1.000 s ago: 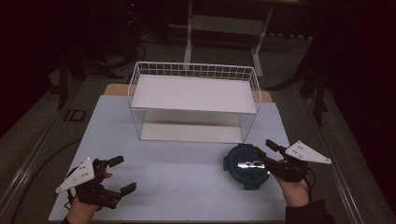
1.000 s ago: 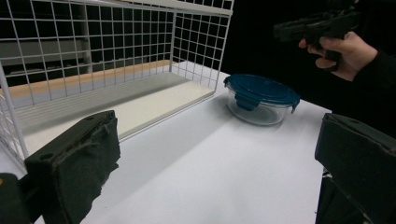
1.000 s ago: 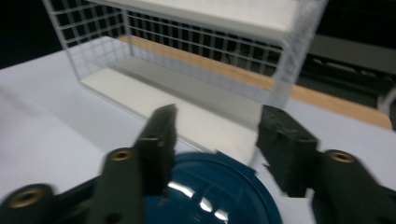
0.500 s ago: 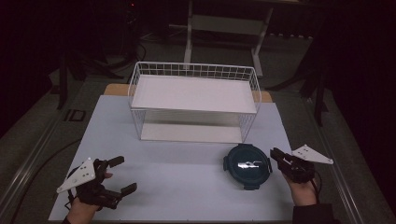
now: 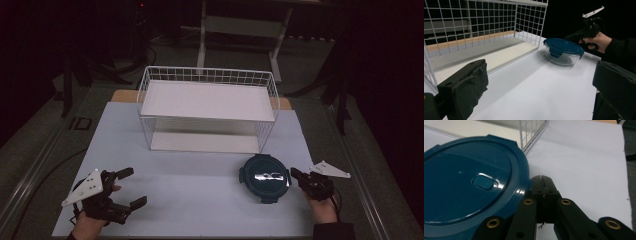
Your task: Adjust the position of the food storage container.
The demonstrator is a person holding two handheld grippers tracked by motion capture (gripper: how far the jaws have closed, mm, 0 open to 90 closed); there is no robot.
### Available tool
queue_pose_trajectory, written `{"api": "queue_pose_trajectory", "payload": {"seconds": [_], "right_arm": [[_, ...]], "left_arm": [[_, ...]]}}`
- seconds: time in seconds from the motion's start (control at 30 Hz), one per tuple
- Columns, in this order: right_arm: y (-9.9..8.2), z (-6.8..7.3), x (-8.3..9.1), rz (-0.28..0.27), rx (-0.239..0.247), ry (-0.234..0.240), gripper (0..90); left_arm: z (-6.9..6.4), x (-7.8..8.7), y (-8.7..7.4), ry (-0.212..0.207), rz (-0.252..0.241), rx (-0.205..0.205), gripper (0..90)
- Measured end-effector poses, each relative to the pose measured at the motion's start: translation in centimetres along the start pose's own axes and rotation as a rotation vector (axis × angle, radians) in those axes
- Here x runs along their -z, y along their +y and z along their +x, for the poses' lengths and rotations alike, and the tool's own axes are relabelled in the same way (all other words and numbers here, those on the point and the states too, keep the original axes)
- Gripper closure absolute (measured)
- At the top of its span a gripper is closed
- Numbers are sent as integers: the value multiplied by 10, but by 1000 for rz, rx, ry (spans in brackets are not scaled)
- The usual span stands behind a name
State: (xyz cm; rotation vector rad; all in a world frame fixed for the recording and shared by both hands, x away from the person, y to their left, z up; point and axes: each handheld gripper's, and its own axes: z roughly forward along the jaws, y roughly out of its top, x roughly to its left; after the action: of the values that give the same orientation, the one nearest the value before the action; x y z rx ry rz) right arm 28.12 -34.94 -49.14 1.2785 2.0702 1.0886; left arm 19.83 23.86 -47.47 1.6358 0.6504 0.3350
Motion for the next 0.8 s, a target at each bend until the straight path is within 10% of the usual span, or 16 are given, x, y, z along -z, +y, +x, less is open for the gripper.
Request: {"api": "queue_pose_trajectory", "payload": {"seconds": [0.37, 0.8], "right_arm": [[-5, 5, -1, 17, -20, 2, 900], [3, 32, -15, 28, -4, 110, 900]], "left_arm": [[0, -1, 0, -3, 5, -2, 1], [-1, -2, -1, -1, 7, -4, 1]]}}
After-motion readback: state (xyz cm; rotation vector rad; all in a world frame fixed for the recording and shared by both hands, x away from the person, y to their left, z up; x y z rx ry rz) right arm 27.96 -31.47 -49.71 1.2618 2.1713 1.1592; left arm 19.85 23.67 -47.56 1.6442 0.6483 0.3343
